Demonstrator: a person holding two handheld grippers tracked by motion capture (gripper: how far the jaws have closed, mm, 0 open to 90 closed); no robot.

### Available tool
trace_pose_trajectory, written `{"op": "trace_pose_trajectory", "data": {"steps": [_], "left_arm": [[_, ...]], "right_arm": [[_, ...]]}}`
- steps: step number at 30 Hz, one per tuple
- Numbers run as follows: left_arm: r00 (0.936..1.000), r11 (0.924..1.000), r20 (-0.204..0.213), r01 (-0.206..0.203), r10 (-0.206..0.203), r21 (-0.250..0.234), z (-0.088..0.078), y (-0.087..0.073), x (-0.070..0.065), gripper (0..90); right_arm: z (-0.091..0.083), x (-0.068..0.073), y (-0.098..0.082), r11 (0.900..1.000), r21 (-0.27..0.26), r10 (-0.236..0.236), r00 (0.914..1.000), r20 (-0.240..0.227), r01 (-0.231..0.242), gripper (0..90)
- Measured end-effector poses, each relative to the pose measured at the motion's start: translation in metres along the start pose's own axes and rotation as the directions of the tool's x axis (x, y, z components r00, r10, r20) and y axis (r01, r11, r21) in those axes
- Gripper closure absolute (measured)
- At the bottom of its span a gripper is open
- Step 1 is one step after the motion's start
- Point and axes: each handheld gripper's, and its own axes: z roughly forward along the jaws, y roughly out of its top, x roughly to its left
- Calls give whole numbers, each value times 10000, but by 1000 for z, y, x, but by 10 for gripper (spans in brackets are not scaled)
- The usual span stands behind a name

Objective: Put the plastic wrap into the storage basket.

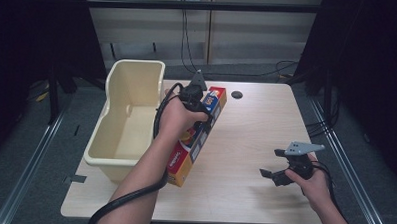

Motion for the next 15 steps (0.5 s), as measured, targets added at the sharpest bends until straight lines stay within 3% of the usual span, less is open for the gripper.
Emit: {"op": "trace_pose_trajectory", "data": {"steps": [2, 15], "left_arm": [[9999, 9999, -27, -130, 130, 64, -4, 1, 1, 406], [9999, 9999, -71, 145, -145, 40, -23, 3, 3, 405]], "right_arm": [[0, 0, 0, 10000, 4, -2, 10000, 2, 2, 24], [-1, 0, 0, 10000, 6, 9, 10000, 24, -9, 23]]}}
